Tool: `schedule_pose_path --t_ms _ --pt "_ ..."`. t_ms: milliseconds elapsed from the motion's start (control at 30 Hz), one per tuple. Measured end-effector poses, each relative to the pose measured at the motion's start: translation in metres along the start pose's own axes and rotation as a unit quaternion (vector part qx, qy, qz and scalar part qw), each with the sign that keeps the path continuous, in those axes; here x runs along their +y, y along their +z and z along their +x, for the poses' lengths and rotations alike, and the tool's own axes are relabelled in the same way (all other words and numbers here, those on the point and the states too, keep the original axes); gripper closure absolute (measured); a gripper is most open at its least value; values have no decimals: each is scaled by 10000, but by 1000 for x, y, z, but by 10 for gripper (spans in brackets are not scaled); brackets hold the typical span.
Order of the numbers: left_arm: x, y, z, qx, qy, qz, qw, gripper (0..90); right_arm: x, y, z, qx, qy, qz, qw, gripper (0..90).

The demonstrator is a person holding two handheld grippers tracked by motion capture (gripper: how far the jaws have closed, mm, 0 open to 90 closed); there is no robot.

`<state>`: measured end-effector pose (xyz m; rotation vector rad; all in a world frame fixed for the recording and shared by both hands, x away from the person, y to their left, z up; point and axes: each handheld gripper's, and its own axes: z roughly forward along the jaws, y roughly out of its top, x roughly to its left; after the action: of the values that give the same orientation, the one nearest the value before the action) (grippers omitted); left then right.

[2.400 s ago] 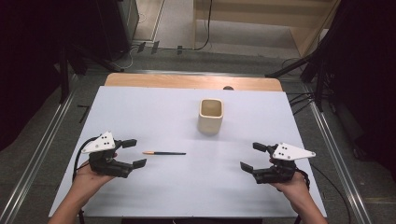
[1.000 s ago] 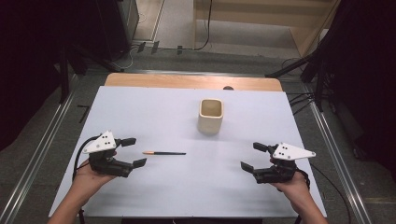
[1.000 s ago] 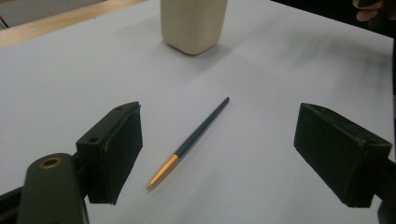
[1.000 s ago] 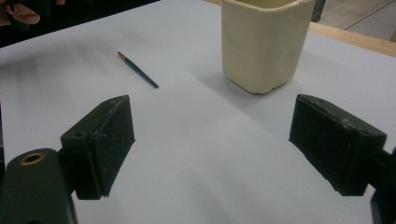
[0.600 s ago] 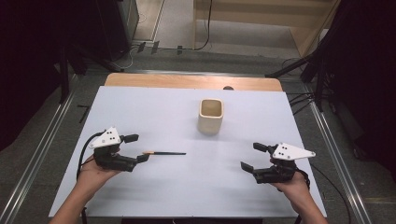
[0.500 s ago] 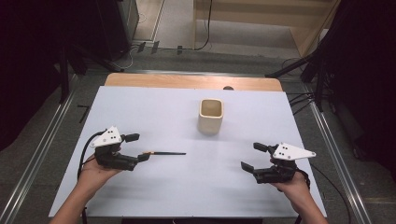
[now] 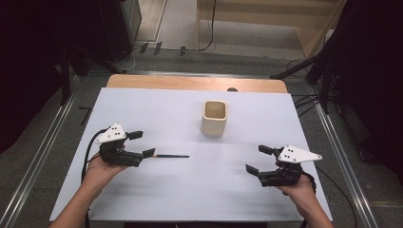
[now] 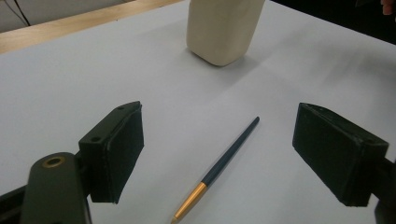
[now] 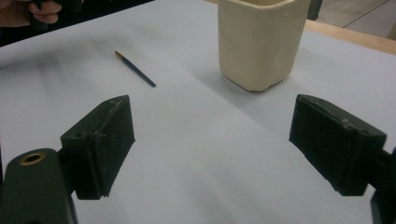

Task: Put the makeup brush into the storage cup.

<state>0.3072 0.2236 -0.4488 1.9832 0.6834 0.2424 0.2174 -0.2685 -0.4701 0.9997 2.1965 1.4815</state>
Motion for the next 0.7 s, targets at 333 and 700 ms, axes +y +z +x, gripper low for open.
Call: schedule_pose_path --t_ms 333,700 --pt "3 15 2 -4 54 122 9999 172 0 0 0 2 5 19 10000 146" --pt "11 28 8 28 -17 103 9999 174 0 0 0 2 12 16 10000 146"
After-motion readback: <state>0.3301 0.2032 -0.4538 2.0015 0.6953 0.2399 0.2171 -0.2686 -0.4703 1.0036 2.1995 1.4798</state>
